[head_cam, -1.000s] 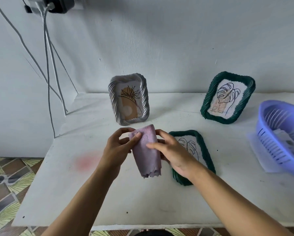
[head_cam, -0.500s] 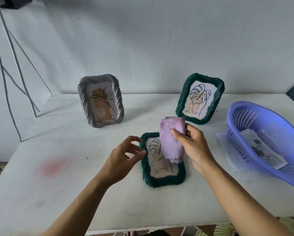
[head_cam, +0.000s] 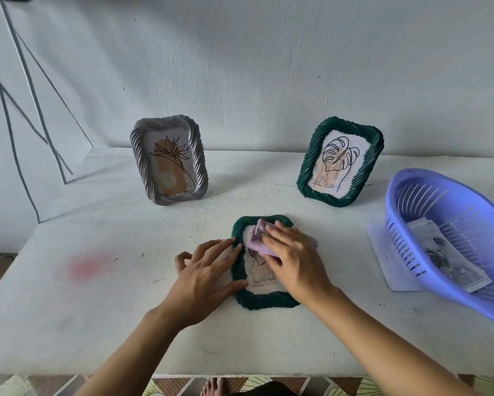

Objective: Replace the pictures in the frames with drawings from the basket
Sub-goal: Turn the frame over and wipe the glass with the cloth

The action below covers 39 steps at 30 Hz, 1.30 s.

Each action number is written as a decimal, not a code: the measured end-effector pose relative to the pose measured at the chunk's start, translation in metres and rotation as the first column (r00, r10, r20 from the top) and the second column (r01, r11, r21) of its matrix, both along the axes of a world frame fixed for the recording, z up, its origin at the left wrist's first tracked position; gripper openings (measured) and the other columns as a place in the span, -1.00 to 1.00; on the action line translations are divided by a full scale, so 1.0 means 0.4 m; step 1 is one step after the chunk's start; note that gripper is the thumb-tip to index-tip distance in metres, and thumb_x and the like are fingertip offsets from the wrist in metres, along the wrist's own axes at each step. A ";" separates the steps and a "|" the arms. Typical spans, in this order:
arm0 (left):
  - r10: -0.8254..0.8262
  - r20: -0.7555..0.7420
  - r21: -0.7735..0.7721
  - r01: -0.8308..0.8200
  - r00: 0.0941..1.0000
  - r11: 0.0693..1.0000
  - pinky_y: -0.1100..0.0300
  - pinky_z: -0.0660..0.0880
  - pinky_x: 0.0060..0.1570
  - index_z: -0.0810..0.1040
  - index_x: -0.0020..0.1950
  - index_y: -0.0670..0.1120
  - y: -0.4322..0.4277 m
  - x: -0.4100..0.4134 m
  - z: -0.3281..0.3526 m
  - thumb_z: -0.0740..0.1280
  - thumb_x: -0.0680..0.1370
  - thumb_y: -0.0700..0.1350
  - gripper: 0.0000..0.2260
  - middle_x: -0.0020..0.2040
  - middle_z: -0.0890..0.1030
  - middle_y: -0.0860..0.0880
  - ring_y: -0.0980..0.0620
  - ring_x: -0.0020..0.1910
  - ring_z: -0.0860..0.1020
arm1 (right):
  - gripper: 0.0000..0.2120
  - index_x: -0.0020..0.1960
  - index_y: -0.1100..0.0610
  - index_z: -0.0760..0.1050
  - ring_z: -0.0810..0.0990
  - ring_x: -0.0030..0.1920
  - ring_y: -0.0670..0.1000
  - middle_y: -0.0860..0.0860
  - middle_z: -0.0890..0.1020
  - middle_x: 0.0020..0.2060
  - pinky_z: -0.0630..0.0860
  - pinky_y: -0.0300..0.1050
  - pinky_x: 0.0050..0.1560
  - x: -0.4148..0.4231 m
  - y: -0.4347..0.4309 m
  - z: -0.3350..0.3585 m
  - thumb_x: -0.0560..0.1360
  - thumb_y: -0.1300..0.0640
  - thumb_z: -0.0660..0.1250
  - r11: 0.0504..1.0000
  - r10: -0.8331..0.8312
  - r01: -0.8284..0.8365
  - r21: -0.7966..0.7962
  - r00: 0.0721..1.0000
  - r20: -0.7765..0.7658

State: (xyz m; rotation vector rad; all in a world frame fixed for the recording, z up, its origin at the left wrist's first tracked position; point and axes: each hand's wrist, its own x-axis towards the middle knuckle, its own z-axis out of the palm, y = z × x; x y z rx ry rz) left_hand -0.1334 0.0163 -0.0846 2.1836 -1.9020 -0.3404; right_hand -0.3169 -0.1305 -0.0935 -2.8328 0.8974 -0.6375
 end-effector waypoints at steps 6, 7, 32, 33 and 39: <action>-0.064 0.072 0.033 0.062 0.995 0.998 -0.18 0.18 0.32 0.04 0.62 0.19 0.004 0.003 -0.001 -0.16 0.57 0.46 -0.32 0.61 0.10 0.15 0.09 0.55 0.06 | -0.59 0.44 -0.04 0.45 0.46 0.37 0.05 0.02 0.52 0.39 0.40 0.04 0.39 -0.032 -0.001 0.016 0.62 -0.03 0.15 0.993 0.110 -0.115 -0.029 0.983 -0.146; -0.071 0.082 0.040 0.068 0.994 0.997 -0.18 0.17 0.33 0.02 0.63 0.18 0.004 0.003 0.000 -0.16 0.57 0.47 -0.31 0.62 0.08 0.14 0.09 0.55 0.04 | -0.61 0.43 -0.06 0.46 0.46 0.37 0.06 0.01 0.52 0.38 0.38 0.10 0.41 -0.031 -0.004 0.016 0.62 -0.03 0.17 0.993 0.106 -0.111 -0.025 0.982 -0.156; -0.089 0.140 0.052 0.082 0.986 0.995 -0.17 -0.05 0.50 -0.15 0.64 0.12 0.005 0.000 -0.019 -0.13 0.55 0.49 -0.23 0.63 -0.15 0.21 0.08 0.62 -0.06 | -0.60 0.26 0.00 0.60 0.44 0.36 0.00 -0.08 0.59 0.26 0.25 0.04 0.46 -0.160 0.002 0.041 0.55 0.26 0.14 0.888 0.456 -0.442 0.128 0.881 -0.123; -0.085 0.132 0.048 0.079 0.988 0.996 -0.17 -0.06 0.50 -0.15 0.64 0.12 0.005 0.000 -0.020 -0.12 0.55 0.50 -0.23 0.63 -0.14 0.22 0.08 0.61 -0.06 | -0.62 0.23 0.02 0.62 0.47 0.34 0.01 -0.07 0.60 0.25 0.33 0.05 0.40 -0.164 -0.006 0.044 0.55 0.27 0.16 0.895 0.444 -0.434 0.103 0.890 -0.108; -0.076 0.107 0.040 0.072 0.991 0.997 -0.15 -0.12 0.51 -0.17 0.63 0.16 0.003 0.002 -0.017 -0.13 0.53 0.52 -0.22 0.62 -0.14 0.24 0.09 0.61 -0.08 | -0.61 0.20 0.02 0.63 0.50 0.32 0.06 -0.06 0.61 0.26 0.50 0.14 0.14 -0.126 -0.066 0.037 0.48 0.35 0.27 0.972 0.234 -0.234 0.015 0.967 -0.104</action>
